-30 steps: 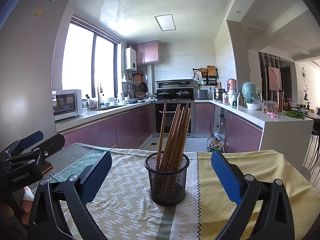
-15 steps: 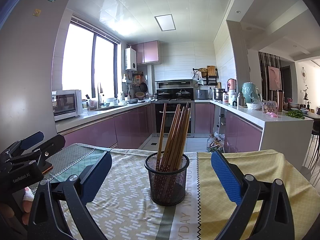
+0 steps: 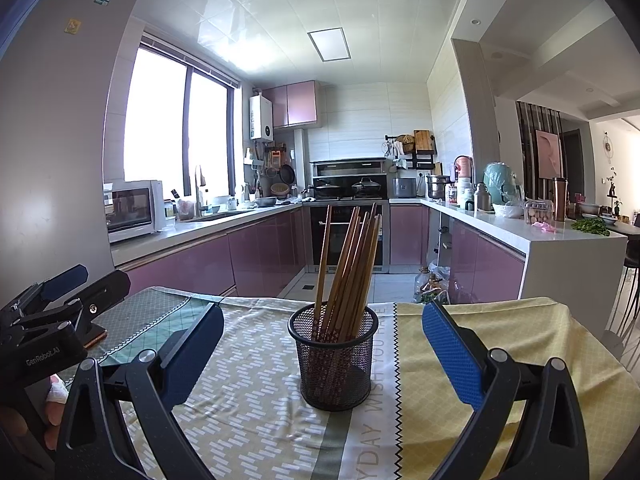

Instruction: Organize utensils

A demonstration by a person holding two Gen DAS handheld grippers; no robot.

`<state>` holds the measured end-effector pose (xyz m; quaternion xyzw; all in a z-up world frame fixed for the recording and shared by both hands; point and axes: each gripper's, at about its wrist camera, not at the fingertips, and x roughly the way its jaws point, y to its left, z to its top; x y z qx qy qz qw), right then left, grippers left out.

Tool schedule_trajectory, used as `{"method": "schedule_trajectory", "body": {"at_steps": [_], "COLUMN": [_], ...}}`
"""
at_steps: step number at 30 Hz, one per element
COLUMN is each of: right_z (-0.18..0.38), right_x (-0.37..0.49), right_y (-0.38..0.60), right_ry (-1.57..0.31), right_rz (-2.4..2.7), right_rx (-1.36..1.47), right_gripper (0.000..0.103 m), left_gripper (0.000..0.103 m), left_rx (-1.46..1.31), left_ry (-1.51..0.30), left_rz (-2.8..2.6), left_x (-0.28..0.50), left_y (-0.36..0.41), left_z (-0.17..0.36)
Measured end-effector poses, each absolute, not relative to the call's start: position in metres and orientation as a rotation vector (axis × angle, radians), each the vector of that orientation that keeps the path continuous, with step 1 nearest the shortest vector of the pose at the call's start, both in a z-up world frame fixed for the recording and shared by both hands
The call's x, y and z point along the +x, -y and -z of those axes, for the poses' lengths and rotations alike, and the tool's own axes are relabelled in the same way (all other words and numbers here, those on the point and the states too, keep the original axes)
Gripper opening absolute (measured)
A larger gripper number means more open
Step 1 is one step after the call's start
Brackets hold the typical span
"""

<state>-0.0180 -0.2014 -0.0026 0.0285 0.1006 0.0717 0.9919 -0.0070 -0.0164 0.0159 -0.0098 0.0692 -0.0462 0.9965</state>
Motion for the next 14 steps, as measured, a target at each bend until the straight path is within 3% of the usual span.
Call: {"method": "schedule_trajectory", "body": {"at_steps": [9,14], "right_z": [0.011,0.038], "right_x": [-0.010,0.026], "right_y": [0.210,0.253], "right_ry": [-0.242,-0.456], "right_rz": [-0.131,-0.003], "right_rx": [0.050,0.028], "right_gripper": [0.096,0.096], "left_gripper": [0.097,0.097], "left_rx": [-0.001,0.019], "left_ry": [-0.192,-0.356], "left_rz": [0.102,0.089], "left_x": [0.000,0.032], "left_y": [0.018,0.011], "left_z": [-0.011,0.002]}}
